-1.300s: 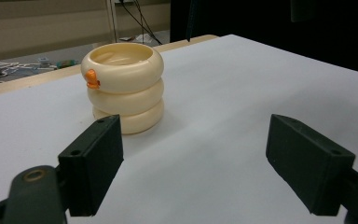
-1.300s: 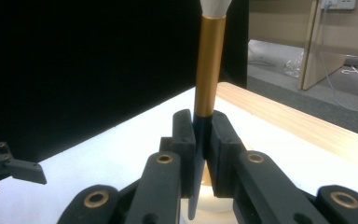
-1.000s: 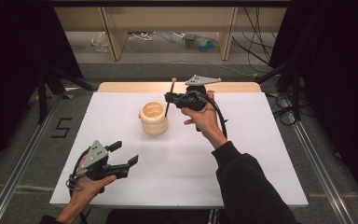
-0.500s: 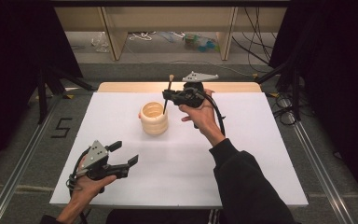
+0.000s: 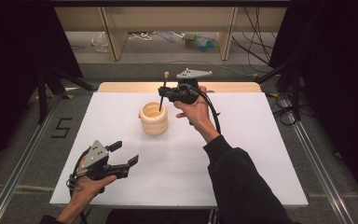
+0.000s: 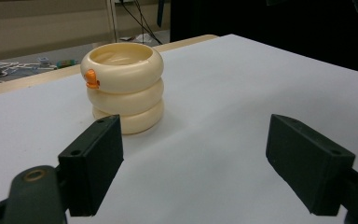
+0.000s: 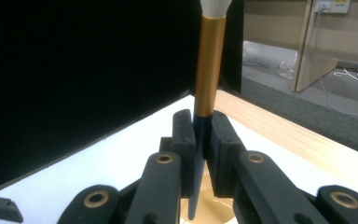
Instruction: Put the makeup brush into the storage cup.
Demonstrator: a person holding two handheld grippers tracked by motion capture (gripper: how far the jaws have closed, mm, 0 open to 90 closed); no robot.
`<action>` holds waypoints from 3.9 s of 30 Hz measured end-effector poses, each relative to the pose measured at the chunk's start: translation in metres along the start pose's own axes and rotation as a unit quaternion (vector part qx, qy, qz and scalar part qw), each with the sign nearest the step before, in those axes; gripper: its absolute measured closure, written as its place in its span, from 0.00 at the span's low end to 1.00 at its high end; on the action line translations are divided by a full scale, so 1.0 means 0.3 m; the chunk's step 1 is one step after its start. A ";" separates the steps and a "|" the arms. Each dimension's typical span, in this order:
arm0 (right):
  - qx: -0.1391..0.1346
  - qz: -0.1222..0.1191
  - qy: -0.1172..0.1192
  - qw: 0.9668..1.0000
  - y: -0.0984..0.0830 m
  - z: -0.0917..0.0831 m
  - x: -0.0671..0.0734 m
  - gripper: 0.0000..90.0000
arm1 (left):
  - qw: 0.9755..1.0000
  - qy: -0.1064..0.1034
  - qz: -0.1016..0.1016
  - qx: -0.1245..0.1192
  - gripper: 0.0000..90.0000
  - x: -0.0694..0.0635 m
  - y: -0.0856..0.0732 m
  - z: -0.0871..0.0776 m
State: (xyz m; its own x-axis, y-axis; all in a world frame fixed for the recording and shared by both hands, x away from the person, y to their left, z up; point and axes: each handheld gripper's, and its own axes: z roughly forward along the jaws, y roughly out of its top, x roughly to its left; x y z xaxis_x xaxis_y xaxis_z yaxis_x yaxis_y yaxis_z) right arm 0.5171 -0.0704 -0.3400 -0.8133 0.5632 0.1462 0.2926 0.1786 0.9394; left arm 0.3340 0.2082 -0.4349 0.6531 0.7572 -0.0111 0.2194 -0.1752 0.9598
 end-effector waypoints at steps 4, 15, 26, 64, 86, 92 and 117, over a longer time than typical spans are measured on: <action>0.002 0.006 -0.001 1.000 -0.004 0.021 -0.010 0.92 | 1.000 -0.005 -0.005 -0.002 0.21 -0.003 -0.001 0.001; 0.007 0.005 -0.012 1.000 -0.001 0.065 -0.019 0.92 | 1.000 -0.006 -0.008 -0.003 0.21 -0.005 0.000 0.002; 0.018 -0.003 -0.024 1.000 -0.006 0.116 -0.029 0.92 | 1.000 -0.004 0.000 -0.002 0.21 -0.004 0.002 0.001; 0.096 0.005 -0.028 0.995 -0.081 0.220 -0.038 0.92 | 1.000 -0.005 -0.004 -0.001 0.21 -0.007 0.002 0.002; 0.112 0.041 -0.065 0.991 -0.078 0.194 -0.041 0.41 | 1.000 -0.003 0.003 0.000 0.21 0.000 0.004 0.002; 0.090 0.035 -0.069 0.993 -0.067 0.136 -0.024 0.35 | 1.000 -0.002 0.003 -0.002 0.21 0.003 0.005 0.000; 0.028 -0.018 -0.058 0.998 -0.060 -0.142 0.051 0.23 | 1.000 0.014 -0.023 -0.006 0.20 0.017 0.005 -0.016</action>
State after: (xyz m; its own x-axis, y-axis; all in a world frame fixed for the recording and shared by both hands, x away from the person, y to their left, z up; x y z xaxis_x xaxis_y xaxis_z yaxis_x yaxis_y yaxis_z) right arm 0.4780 -0.0994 -0.3413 -0.7609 0.6448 0.0725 0.2948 0.2440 0.9239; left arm 0.3343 0.2148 -0.4323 0.6223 0.7812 -0.0487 0.2412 -0.1322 0.9614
